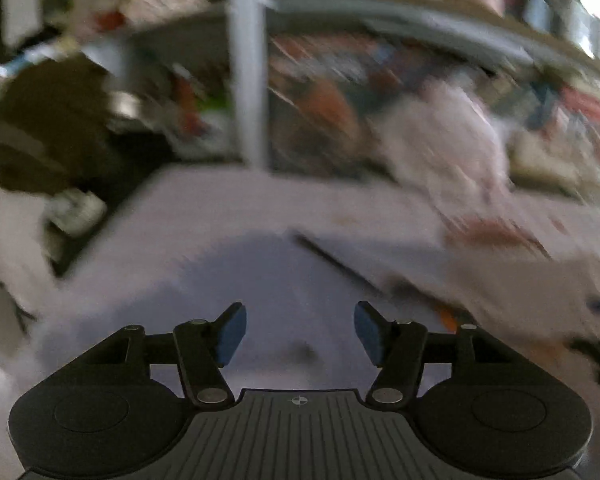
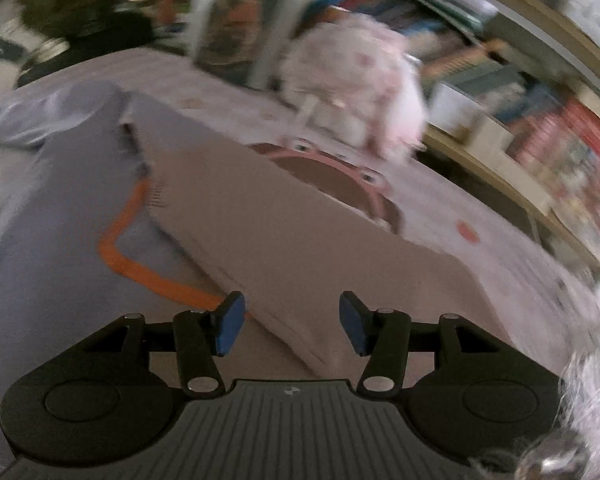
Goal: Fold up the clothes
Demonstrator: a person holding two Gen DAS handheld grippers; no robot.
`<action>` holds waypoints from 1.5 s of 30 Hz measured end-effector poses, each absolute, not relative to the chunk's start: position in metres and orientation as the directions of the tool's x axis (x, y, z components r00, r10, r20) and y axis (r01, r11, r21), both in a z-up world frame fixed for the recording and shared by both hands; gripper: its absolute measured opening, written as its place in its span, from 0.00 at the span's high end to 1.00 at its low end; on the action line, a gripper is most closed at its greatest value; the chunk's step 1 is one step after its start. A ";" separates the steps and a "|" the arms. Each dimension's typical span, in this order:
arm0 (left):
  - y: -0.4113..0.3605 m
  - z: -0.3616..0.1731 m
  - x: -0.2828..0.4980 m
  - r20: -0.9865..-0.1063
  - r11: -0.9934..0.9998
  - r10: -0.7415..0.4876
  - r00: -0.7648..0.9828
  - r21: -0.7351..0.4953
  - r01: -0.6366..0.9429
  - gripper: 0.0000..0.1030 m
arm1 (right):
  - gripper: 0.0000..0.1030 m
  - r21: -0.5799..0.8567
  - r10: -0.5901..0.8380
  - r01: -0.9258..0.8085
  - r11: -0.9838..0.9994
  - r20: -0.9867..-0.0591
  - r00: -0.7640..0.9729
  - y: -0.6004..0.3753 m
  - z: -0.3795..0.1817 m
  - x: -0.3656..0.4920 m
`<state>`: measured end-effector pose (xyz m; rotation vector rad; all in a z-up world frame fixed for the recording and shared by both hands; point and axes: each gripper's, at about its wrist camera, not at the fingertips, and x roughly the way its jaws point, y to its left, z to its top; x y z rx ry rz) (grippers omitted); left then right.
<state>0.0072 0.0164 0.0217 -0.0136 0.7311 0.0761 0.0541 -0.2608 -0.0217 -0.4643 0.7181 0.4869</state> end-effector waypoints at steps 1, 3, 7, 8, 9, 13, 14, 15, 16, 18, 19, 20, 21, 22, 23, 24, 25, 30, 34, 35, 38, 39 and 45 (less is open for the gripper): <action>0.005 0.015 0.005 -0.684 0.999 0.046 0.728 0.012 -0.051 0.41 | 0.51 -0.238 0.275 -0.591 0.771 -0.713 0.645 -0.255 -0.023 0.055; -0.015 0.005 -0.001 -0.708 1.000 0.010 0.706 0.003 -0.011 0.41 | 0.51 -0.249 0.304 -0.637 0.730 -0.716 0.628 -0.245 -0.026 0.056; -0.040 -0.011 -0.008 -0.754 0.999 -0.007 0.656 0.018 0.032 0.41 | 0.51 -0.268 0.349 -0.712 0.649 -0.726 0.592 -0.227 -0.033 0.058; -0.044 -0.015 -0.008 -0.766 0.999 -0.001 0.643 0.030 0.038 0.41 | 0.52 -0.273 0.360 -0.729 0.628 -0.729 0.583 -0.222 -0.034 0.058; -0.047 -0.018 -0.009 -0.777 0.998 0.005 0.629 0.042 0.043 0.41 | 0.53 -0.277 0.370 -0.746 0.605 -0.731 0.573 -0.218 -0.036 0.059; -0.053 -0.027 -0.014 -0.803 0.997 0.032 0.595 0.067 0.037 0.41 | 0.67 -0.311 0.382 -0.780 0.543 -0.735 0.560 -0.208 -0.039 0.068; -0.054 -0.028 -0.015 -0.806 0.997 0.037 0.591 0.068 0.030 0.41 | 0.82 -0.308 0.387 -0.788 0.533 -0.739 0.551 -0.208 -0.037 0.075; -0.054 -0.028 -0.016 -0.806 0.997 0.040 0.591 0.067 0.023 0.41 | 0.86 -0.306 0.391 -0.796 0.523 -0.744 0.543 -0.208 -0.036 0.082; -0.054 -0.028 -0.017 -0.806 0.998 0.044 0.590 0.068 0.017 0.41 | 0.91 -0.303 0.395 -0.803 0.513 -0.748 0.534 -0.208 -0.034 0.089; -0.055 -0.028 -0.019 -0.806 0.998 0.053 0.589 0.070 0.006 0.41 | 0.93 -0.306 0.397 -0.784 0.540 -0.729 0.558 -0.213 -0.024 0.107; -0.055 -0.028 -0.020 -0.807 0.997 0.058 0.588 0.072 0.001 0.41 | 0.93 -0.313 0.393 -0.762 0.567 -0.710 0.584 -0.216 -0.017 0.120; -0.056 -0.027 -0.021 -0.807 0.997 0.061 0.588 0.073 -0.004 0.41 | 0.93 -0.318 0.387 -0.736 0.598 -0.689 0.613 -0.220 -0.011 0.134; -0.057 -0.027 -0.022 -0.806 0.997 0.065 0.588 0.075 -0.008 0.41 | 0.93 -0.326 0.371 -0.704 0.631 -0.670 0.643 -0.223 -0.006 0.148; -0.057 -0.026 -0.023 -0.806 0.997 0.068 0.588 0.076 -0.012 0.41 | 0.93 -0.337 0.348 -0.667 0.664 -0.651 0.675 -0.226 -0.002 0.164; -0.058 -0.026 -0.024 -0.807 0.997 0.070 0.587 0.076 -0.015 0.41 | 0.93 -0.346 0.323 -0.629 0.696 -0.631 0.705 -0.230 0.002 0.180; -0.058 -0.025 -0.023 -0.808 0.997 0.071 0.586 0.075 -0.018 0.41 | 0.92 -0.354 0.297 -0.589 0.726 -0.611 0.733 -0.233 0.006 0.195; -0.058 -0.025 -0.023 -0.808 0.997 0.073 0.584 0.074 -0.021 0.41 | 0.80 -0.361 0.277 -0.563 0.743 -0.601 0.750 -0.237 0.008 0.203; -0.054 -0.021 -0.019 -0.808 0.996 0.084 0.583 0.072 -0.044 0.38 | 0.36 -0.398 0.191 -0.475 0.785 -0.574 0.796 -0.262 0.008 0.221; -0.045 -0.021 -0.018 -0.812 0.997 0.070 0.579 0.034 -0.072 0.38 | 0.38 -0.426 0.120 -0.401 0.811 -0.550 0.827 -0.281 0.009 0.234; -0.043 -0.020 -0.018 -0.813 0.997 0.069 0.579 0.030 -0.077 0.38 | 0.38 -0.414 0.105 -0.384 0.826 -0.556 0.825 -0.290 0.009 0.235; -0.040 -0.017 -0.017 -0.808 0.995 0.079 0.583 0.033 -0.090 0.38 | 0.43 -0.324 0.141 -0.378 0.867 -0.570 0.810 -0.323 0.015 0.216; -0.039 -0.016 -0.018 -0.807 0.995 0.081 0.585 0.032 -0.094 0.38 | 0.43 -0.284 0.185 -0.399 0.872 -0.563 0.805 -0.332 0.019 0.205; -0.034 -0.011 -0.021 -0.809 0.992 0.081 0.582 0.011 -0.122 0.38 | 0.42 -0.098 0.434 -0.617 0.781 -0.626 0.648 -0.355 0.026 0.146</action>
